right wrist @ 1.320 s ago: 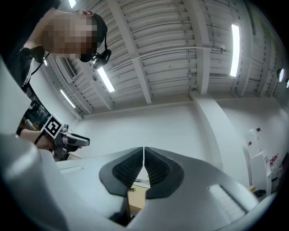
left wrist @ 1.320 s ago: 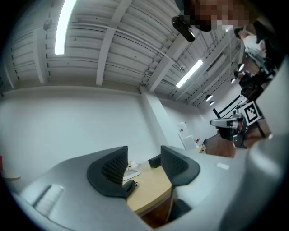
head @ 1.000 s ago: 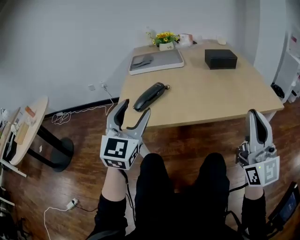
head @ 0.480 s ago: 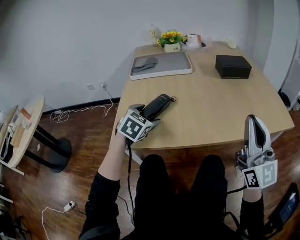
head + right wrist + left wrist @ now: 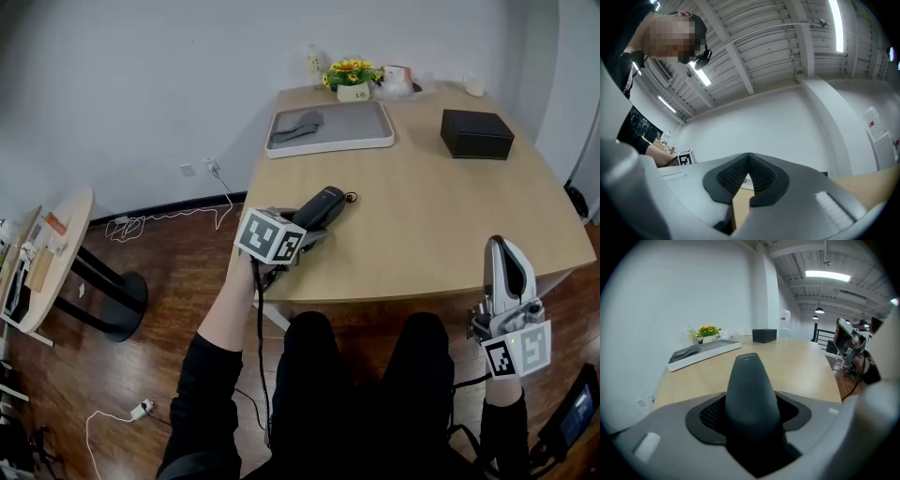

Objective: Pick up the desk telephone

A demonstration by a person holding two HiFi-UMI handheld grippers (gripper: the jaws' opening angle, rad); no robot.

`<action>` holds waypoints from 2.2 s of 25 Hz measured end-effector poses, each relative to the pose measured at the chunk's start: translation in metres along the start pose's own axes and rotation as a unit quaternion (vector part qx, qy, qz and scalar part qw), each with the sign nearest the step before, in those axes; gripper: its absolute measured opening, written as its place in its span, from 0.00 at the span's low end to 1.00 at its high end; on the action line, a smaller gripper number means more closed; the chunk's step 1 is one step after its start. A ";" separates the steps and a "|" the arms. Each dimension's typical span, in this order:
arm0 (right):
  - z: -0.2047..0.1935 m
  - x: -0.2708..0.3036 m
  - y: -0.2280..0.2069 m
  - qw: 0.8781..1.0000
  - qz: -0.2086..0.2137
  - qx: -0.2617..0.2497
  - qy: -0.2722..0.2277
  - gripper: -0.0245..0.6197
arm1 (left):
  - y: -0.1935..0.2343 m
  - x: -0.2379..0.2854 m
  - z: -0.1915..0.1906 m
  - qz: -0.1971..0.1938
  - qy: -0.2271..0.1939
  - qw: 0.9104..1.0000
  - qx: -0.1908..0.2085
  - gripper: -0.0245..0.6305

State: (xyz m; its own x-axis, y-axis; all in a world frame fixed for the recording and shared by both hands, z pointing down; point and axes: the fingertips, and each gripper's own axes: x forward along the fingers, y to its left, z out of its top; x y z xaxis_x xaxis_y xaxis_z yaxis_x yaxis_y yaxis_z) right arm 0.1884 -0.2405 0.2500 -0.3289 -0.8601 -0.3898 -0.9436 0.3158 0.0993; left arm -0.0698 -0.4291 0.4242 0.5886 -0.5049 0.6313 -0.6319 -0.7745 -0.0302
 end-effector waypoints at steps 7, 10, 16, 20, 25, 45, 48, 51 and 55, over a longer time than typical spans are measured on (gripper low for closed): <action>0.009 -0.004 -0.003 1.000 -0.004 0.001 -0.010 0.04 | 0.000 -0.024 0.007 0.031 -0.082 0.996 -0.016 0.44; 0.012 -0.003 -0.006 1.000 -0.005 0.001 -0.013 0.04 | -0.007 -0.057 0.024 0.063 -0.158 0.985 -0.020 0.44; 0.019 -0.005 -0.014 1.000 -0.014 0.000 -0.020 0.04 | -0.041 -0.156 0.061 0.200 -0.307 0.930 0.040 0.44; 0.016 -0.006 -0.019 1.000 -0.022 0.001 -0.020 0.04 | -0.064 -0.200 0.073 0.258 -0.363 0.893 0.068 0.44; 0.024 -0.007 -0.013 0.999 -0.027 -0.008 -0.031 0.04 | -0.076 -0.227 0.085 0.284 -0.410 0.862 0.086 0.44; 0.047 -0.012 -0.017 0.997 -0.032 -0.045 -0.047 0.04 | -0.090 -0.224 0.090 0.275 -0.417 0.862 0.090 0.44; 0.045 -0.011 -0.016 0.997 -0.028 -0.048 -0.046 0.04 | -0.090 -0.224 0.090 0.276 -0.417 0.861 0.094 0.44; 0.043 -0.010 -0.015 0.997 -0.022 -0.050 -0.046 0.04 | -0.089 -0.223 0.090 0.277 -0.417 0.861 0.094 0.44; 0.041 -0.010 -0.015 0.998 -0.018 -0.051 -0.045 0.04 | -0.089 -0.221 0.089 0.275 -0.415 0.862 0.093 0.44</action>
State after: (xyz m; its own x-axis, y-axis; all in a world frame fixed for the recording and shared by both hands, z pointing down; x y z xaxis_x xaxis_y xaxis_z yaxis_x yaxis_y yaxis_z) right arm 0.2076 -0.2200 0.2149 -0.2937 -0.8299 -0.4744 -0.9554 0.2386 0.1741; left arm -0.0991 -0.2825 0.2182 0.4320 -0.8544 -0.2886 -0.8846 -0.3391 -0.3202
